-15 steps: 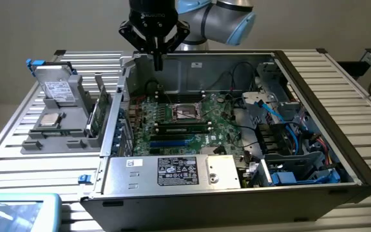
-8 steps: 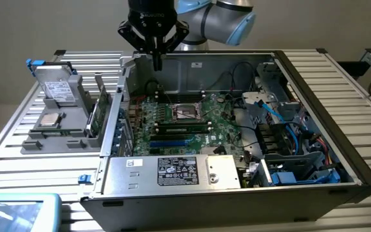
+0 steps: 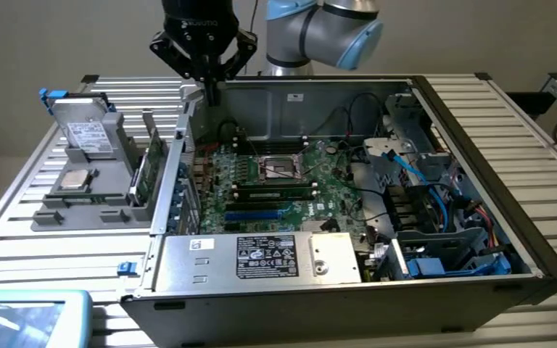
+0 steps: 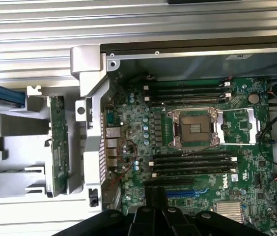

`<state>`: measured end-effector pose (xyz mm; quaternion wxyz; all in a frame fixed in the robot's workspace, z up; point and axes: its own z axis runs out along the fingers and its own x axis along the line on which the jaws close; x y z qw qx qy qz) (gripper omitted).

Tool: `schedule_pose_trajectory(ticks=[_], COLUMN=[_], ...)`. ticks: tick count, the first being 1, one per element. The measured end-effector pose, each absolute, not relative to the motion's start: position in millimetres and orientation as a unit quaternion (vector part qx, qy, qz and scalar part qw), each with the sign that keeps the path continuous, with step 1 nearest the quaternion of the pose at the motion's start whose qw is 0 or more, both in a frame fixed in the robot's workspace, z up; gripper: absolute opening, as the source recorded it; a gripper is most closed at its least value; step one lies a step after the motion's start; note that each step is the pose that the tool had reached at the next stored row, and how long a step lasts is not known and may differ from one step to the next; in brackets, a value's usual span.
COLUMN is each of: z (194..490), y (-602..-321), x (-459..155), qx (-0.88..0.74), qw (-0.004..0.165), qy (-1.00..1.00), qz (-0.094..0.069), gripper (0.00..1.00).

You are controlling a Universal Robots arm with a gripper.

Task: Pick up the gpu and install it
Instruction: 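Reach for the gpu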

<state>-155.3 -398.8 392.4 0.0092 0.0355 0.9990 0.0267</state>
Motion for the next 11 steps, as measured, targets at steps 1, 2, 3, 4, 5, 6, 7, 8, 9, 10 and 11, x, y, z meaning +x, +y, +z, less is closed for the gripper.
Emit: schedule_pose_trajectory(ticks=[1, 2, 3, 4, 5, 6, 7, 8, 9, 10, 11], z=[392, 392, 392, 392, 392, 392, 392, 392, 392, 392, 391], y=[-399, -399, -399, -399, -399, -399, -399, -399, -399, -399, -399], x=[-160, -164, -169, -173, -178, -183, -187, -192, -196, -201, -205], qx=[0.035, 0.035, 0.035, 0.035, 0.035, 0.035, 0.036, 0.036, 0.035, 0.036, 0.036], qw=[0.009, 0.009, 0.009, 0.009, 0.009, 0.009, 0.009, 0.009, 0.009, 0.009, 0.009], qy=[0.999, 0.999, 0.999, 0.999, 0.999, 0.999, 0.999, 0.999, 0.999, 0.999, 0.999], qz=[0.027, 0.028, 0.029, 0.03, 0.031, 0.032, 0.033, 0.035, 0.036, 0.037, 0.038], gripper=[0.12, 0.12, 0.12, 0.12, 0.12, 0.12, 0.12, 0.12, 0.12, 0.12, 0.12])
